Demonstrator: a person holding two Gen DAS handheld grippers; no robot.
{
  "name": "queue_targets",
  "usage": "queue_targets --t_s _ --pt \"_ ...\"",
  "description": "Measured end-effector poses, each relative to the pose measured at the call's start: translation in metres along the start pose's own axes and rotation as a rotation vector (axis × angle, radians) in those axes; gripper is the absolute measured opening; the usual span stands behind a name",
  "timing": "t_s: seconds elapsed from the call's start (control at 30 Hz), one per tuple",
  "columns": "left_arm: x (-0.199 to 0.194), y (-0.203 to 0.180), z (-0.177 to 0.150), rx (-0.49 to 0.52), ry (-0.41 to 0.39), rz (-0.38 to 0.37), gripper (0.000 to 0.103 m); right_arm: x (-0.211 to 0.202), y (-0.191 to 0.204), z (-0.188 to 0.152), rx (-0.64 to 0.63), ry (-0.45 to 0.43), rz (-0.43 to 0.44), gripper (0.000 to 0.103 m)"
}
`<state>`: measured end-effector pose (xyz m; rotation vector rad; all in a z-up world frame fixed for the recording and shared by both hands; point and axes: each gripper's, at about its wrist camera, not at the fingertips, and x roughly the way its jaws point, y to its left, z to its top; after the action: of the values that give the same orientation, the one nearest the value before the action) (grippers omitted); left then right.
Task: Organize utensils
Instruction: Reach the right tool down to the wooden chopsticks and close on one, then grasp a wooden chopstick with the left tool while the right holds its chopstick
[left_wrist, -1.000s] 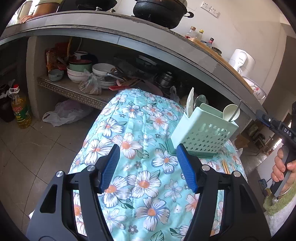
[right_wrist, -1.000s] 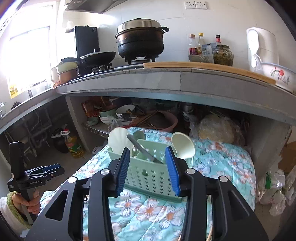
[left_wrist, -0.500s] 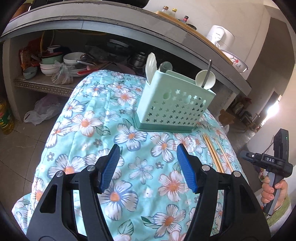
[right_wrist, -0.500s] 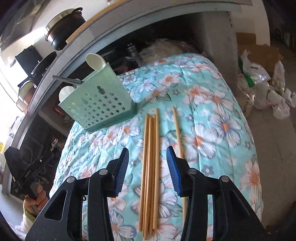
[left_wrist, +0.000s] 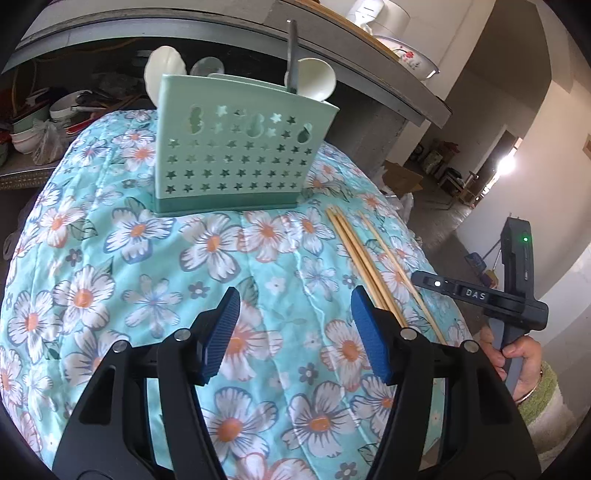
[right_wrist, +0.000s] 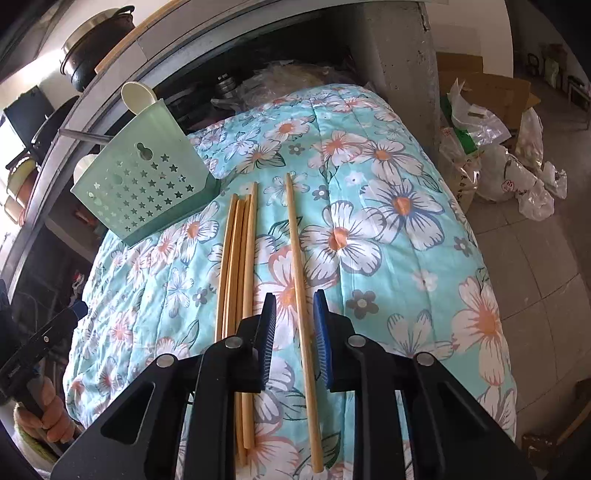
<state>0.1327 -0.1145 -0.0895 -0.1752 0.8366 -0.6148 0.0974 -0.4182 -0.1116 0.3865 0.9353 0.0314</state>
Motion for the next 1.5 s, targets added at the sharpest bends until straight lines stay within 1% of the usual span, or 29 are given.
queue_targets --t_s 0.07,0.13,0.27,0.37,0.5,0.53,0.6,0.7,0.83,1.13,1.37,1.43,1.5 --pt "0.006 -0.009 0.0 0.011 0.017 -0.022 0.058 0.004 0.0 0.0 -0.01 0.007 0.003 0.017" --pt "0.012 -0.015 0.001 0.015 0.036 -0.042 0.052 0.009 -0.001 -0.002 -0.019 0.018 -0.005 0.015" --pt "0.026 -0.028 0.004 0.028 0.076 -0.081 0.047 0.013 -0.006 -0.005 -0.008 0.026 0.001 0.008" --pt "0.044 -0.037 0.008 0.033 0.12 -0.12 0.042 0.014 -0.011 -0.005 0.008 0.025 0.023 0.007" --pt "0.07 -0.043 0.013 0.002 0.191 -0.179 0.034 0.015 -0.015 -0.005 0.022 0.023 0.045 0.007" --pt "0.077 -0.044 0.013 -0.008 0.207 -0.192 0.031 0.015 -0.015 -0.005 0.026 0.024 0.05 0.007" --pt "0.091 -0.044 0.014 -0.039 0.237 -0.217 0.03 0.016 -0.017 -0.006 0.037 0.026 0.061 0.007" --pt "0.11 -0.039 0.013 -0.123 0.285 -0.265 0.029 0.017 -0.019 -0.006 0.047 0.029 0.074 0.007" --pt "0.127 -0.034 0.014 -0.212 0.321 -0.317 0.028 0.018 -0.021 -0.006 0.053 0.031 0.088 0.007" --pt "0.149 -0.023 0.009 -0.332 0.373 -0.346 0.018 0.02 -0.024 -0.007 0.067 0.034 0.11 0.007" --pt "0.156 -0.017 0.005 -0.378 0.381 -0.357 0.013 0.02 -0.025 -0.007 0.071 0.034 0.115 0.007" --pt "0.157 -0.014 0.004 -0.391 0.382 -0.359 0.008 0.02 -0.025 -0.006 0.073 0.035 0.116 0.007" --pt "0.155 -0.01 0.003 -0.406 0.382 -0.369 0.006 0.02 -0.025 -0.007 0.071 0.035 0.115 0.007"
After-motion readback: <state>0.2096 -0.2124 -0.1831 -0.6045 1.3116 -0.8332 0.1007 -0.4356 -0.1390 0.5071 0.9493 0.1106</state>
